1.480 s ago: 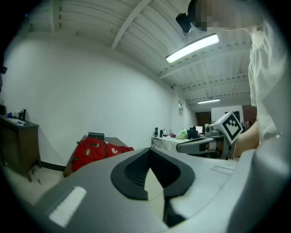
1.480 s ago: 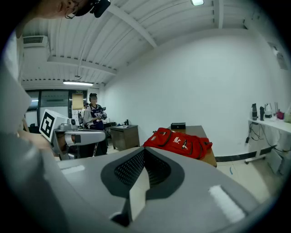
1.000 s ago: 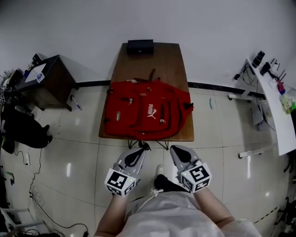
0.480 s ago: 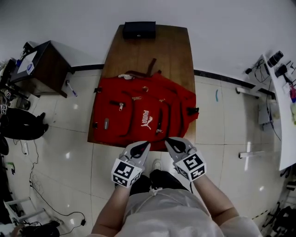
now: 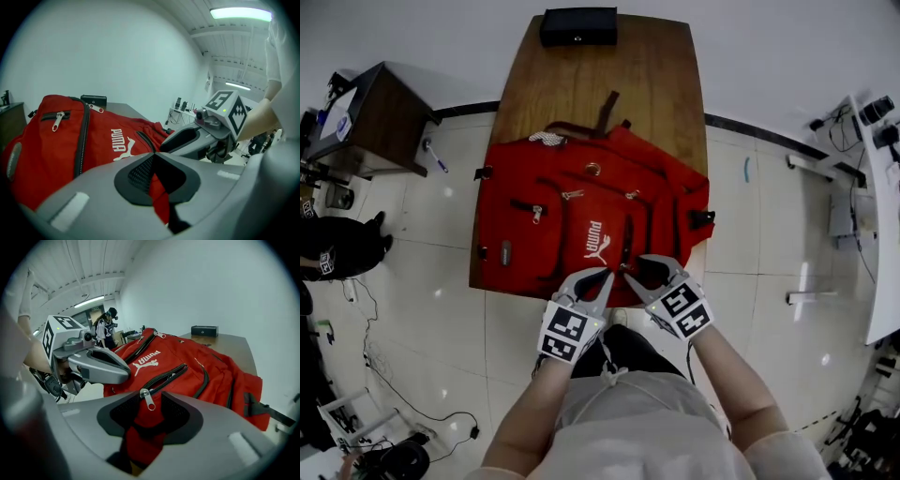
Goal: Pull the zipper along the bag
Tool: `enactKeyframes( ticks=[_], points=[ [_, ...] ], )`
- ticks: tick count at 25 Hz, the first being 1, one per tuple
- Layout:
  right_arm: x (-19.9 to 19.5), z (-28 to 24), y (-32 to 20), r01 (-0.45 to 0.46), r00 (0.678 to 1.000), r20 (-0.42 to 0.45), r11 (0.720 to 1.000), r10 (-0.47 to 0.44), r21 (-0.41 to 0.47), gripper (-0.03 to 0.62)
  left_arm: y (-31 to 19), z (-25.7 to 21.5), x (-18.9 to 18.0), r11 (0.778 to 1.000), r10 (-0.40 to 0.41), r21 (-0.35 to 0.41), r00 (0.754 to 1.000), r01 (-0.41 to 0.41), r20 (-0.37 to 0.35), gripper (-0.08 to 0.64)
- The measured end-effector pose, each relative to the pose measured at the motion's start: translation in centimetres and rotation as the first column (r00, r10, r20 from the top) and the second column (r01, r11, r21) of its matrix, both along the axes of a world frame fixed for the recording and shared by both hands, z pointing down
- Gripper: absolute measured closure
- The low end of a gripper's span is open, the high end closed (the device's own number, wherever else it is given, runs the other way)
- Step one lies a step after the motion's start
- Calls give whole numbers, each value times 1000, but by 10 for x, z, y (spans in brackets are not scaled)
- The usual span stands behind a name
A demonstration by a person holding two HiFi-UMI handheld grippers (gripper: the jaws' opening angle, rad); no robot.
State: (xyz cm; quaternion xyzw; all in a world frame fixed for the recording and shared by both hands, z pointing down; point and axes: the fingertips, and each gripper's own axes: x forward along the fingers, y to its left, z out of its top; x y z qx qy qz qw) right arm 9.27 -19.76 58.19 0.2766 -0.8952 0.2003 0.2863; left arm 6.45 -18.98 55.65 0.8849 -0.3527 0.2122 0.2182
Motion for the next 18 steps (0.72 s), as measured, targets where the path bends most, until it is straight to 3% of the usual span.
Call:
enactKeyframes(
  ticks=[6,14,15,18],
  points=[
    [-6,12,-7,18,1000,0,999,-18,-50,456,-13,11,-8,998,18,-63,1000,-17,14,552],
    [-6,14,1,59,998,-29,996,-61,-63,530,-7,4,13,993,76,-87,997,-75,0,552],
    [-7,14,5,79,996,-30,995,-82,-67,583,-5,7,15,992,85,-91,996,-84,14,552],
    [-10,15,11,104,994,-40,993,-106,-56,583,-2,18,18,990,111,-96,990,-103,88,552]
  ],
)
